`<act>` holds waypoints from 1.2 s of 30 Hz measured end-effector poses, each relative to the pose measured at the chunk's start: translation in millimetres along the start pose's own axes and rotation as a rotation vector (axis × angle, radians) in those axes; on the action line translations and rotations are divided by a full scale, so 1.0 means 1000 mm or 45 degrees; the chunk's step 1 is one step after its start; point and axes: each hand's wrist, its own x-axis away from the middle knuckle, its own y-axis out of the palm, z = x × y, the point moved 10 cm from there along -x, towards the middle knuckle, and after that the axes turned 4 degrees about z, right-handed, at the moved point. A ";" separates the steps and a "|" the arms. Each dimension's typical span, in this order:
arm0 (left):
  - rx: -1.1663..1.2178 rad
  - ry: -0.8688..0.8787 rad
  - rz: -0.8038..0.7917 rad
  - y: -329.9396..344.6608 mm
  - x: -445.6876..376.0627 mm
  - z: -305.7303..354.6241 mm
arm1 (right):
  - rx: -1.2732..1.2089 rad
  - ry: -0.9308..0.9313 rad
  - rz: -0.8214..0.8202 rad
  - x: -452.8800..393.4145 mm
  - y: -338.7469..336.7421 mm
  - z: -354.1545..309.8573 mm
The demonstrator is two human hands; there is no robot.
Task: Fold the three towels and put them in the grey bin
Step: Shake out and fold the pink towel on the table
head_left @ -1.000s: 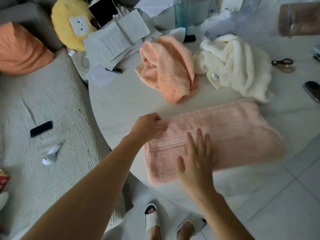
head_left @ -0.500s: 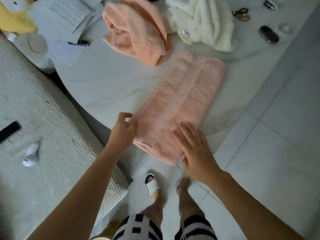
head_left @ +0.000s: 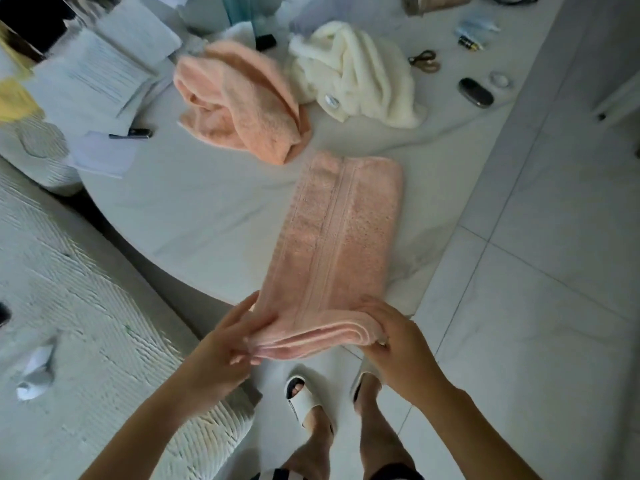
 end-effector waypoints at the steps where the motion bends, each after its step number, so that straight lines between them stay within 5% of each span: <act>1: -0.238 0.068 0.033 0.005 -0.001 0.002 | -0.121 0.070 -0.004 0.001 -0.005 -0.002; 5: -0.819 0.281 0.211 0.012 -0.011 0.020 | -0.334 0.316 0.012 0.000 -0.020 0.007; 11: -0.566 0.686 0.435 -0.010 -0.027 0.069 | -0.534 0.386 0.184 -0.013 -0.044 0.014; 18: -0.176 0.286 0.691 -0.049 -0.138 0.105 | -0.494 0.278 0.611 -0.107 -0.107 0.007; 24: -0.311 -0.115 0.769 -0.069 -0.260 0.093 | -0.148 0.434 0.735 -0.207 -0.132 0.048; 33: -0.433 -0.207 0.904 -0.065 -0.274 0.078 | 0.204 0.494 0.704 -0.215 -0.124 0.059; 36: -0.731 0.153 0.967 -0.054 -0.256 0.128 | 0.463 0.202 0.761 -0.209 -0.118 0.014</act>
